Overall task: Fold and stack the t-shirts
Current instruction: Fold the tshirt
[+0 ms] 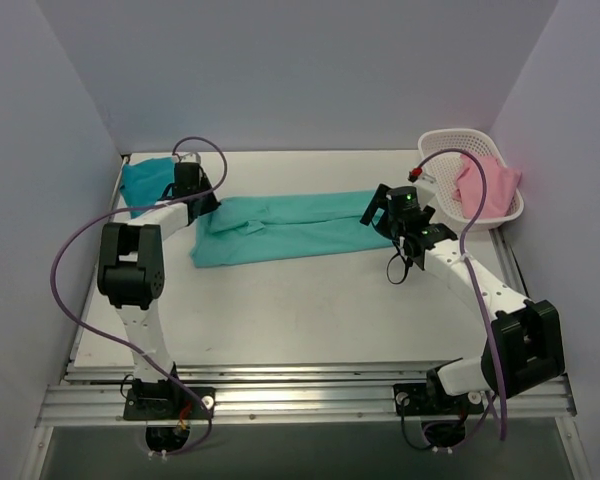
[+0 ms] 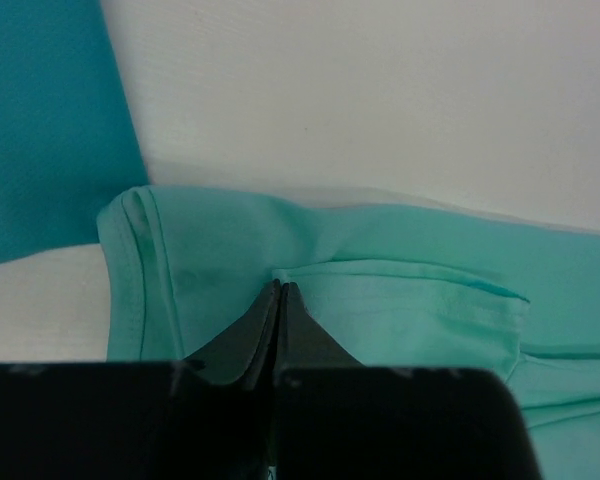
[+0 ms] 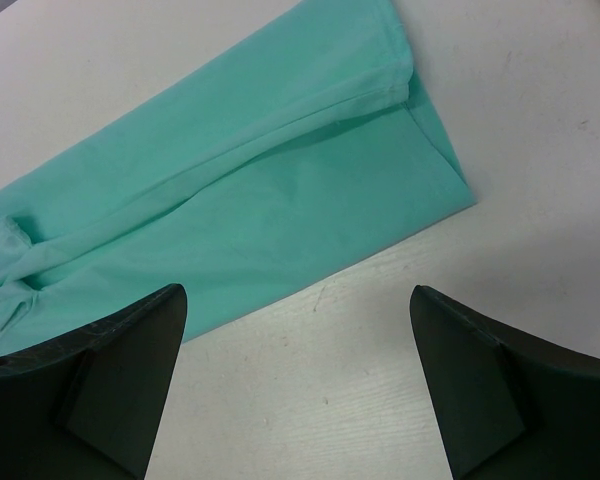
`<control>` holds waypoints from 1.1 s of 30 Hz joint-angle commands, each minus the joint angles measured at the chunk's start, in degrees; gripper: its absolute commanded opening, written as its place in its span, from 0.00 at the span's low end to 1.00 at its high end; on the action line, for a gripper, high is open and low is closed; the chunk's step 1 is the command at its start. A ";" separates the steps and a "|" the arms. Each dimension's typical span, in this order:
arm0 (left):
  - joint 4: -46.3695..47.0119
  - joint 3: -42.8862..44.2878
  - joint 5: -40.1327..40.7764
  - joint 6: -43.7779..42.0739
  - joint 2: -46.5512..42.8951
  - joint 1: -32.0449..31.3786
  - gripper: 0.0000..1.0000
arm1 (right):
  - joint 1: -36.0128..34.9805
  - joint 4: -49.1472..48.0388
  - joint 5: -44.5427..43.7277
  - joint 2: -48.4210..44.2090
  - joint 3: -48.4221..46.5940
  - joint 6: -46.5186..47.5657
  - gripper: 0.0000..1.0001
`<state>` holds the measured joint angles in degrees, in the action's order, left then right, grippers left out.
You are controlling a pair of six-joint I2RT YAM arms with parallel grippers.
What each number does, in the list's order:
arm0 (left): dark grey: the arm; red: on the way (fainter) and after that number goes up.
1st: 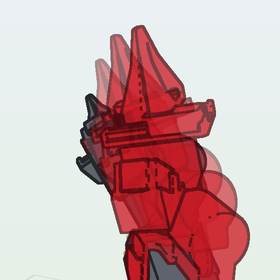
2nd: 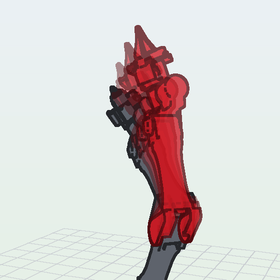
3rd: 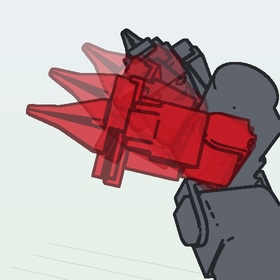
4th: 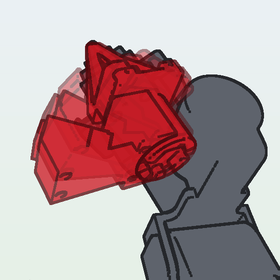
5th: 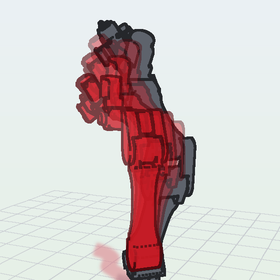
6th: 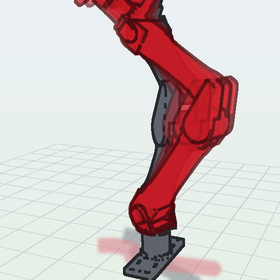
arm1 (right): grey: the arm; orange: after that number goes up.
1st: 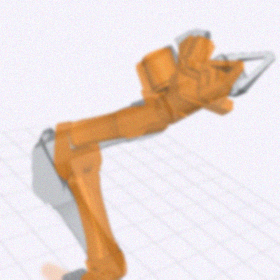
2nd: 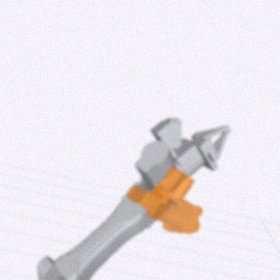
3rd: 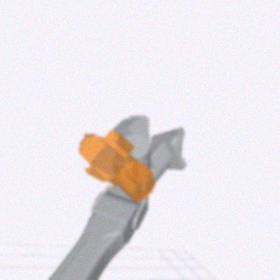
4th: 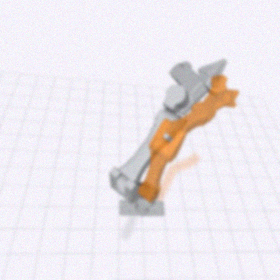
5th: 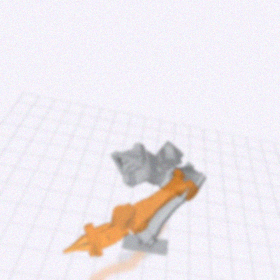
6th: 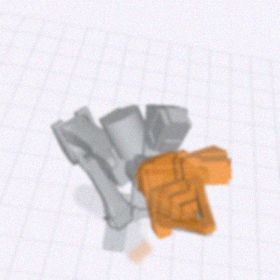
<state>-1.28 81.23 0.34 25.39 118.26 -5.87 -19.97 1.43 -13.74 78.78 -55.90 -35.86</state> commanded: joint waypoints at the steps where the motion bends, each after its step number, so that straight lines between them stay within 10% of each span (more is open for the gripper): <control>1: 3.74 -2.65 -1.48 -0.08 -7.94 -0.28 0.02 | -0.25 -0.90 -1.73 0.32 0.53 0.17 0.89; 33: 5.15 -28.41 9.50 -1.04 -30.01 -9.25 0.02 | -2.44 2.26 0.38 -4.43 0.18 0.52 0.89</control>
<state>2.50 53.23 6.96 23.59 91.13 -14.72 -21.76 2.15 -12.84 76.42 -55.79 -35.88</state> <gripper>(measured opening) 0.032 0.893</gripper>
